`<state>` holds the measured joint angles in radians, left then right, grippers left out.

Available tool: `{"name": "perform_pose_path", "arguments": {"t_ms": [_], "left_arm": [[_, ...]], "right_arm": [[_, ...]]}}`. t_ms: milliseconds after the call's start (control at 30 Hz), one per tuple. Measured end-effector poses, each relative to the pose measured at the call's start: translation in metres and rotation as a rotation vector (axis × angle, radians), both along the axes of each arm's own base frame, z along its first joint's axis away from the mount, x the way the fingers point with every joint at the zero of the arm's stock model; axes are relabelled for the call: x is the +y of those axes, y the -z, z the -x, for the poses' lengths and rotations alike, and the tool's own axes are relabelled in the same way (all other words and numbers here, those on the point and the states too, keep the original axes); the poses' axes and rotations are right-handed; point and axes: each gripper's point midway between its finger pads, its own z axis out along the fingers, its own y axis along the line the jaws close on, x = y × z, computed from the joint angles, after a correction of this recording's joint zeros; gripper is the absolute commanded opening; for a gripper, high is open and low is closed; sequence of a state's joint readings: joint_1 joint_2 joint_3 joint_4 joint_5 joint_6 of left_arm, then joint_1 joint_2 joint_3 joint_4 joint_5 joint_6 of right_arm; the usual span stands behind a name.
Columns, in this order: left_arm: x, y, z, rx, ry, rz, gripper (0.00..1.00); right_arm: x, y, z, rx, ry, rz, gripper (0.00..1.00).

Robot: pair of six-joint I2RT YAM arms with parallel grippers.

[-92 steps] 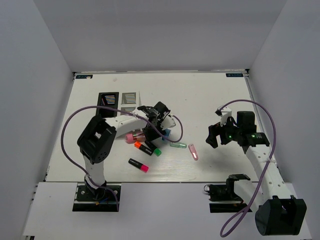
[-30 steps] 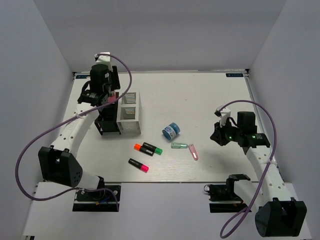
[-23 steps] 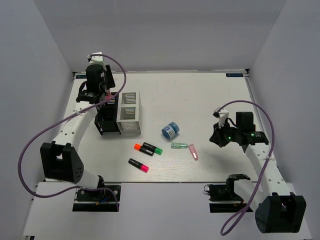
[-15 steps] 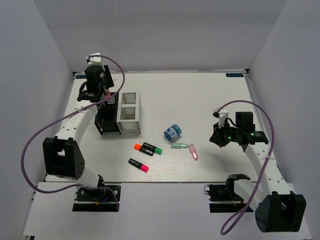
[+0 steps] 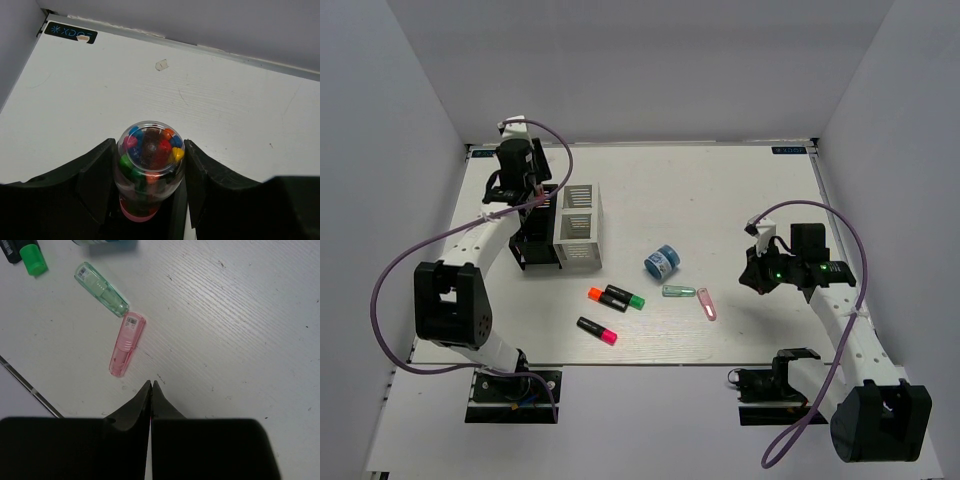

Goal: Sort the stationery into containers
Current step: Place the stationery into the container, then grab a piece of stationery with the left arm

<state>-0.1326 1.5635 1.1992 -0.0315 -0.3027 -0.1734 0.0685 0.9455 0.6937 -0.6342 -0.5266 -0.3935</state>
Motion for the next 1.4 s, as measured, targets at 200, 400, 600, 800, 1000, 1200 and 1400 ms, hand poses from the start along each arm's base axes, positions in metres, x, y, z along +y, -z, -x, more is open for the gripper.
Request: {"name": "perform_pose_path", "arguments": {"t_ms": [200,400,600,800,1000,1200,1400], "left_arm": [[0.000,0.011,0.001,0.004,-0.003,0.008,0.09],[0.000,0.031,0.009,0.048,-0.008,0.013,0.64],[0.000,0.029,0.009,0.044,-0.012,0.021,0.82],[0.002,0.020,0.016,0.054,-0.017,0.017,0.72],[-0.002,-0.010,0.044,0.046,-0.006,0.022,0.00],[-0.093,-0.046,0.113,0.069,0.328,0.092,0.84],[-0.250,-0.003,0.205,0.285,0.859,0.037,0.99]], "right_arm": [[0.000,0.000,0.000,-0.001,-0.003,0.002,0.22],[-0.001,0.002,0.000,0.001,-0.003,0.007,0.44],[-0.001,0.002,0.000,0.002,-0.003,0.006,0.66],[0.000,0.001,0.000,0.000,-0.010,0.005,0.68],[0.005,0.006,0.001,0.041,-0.031,-0.008,0.40],[0.020,0.009,-0.003,0.130,-0.061,-0.014,0.59],[0.023,0.010,-0.011,0.112,-0.030,0.018,0.90]]}}
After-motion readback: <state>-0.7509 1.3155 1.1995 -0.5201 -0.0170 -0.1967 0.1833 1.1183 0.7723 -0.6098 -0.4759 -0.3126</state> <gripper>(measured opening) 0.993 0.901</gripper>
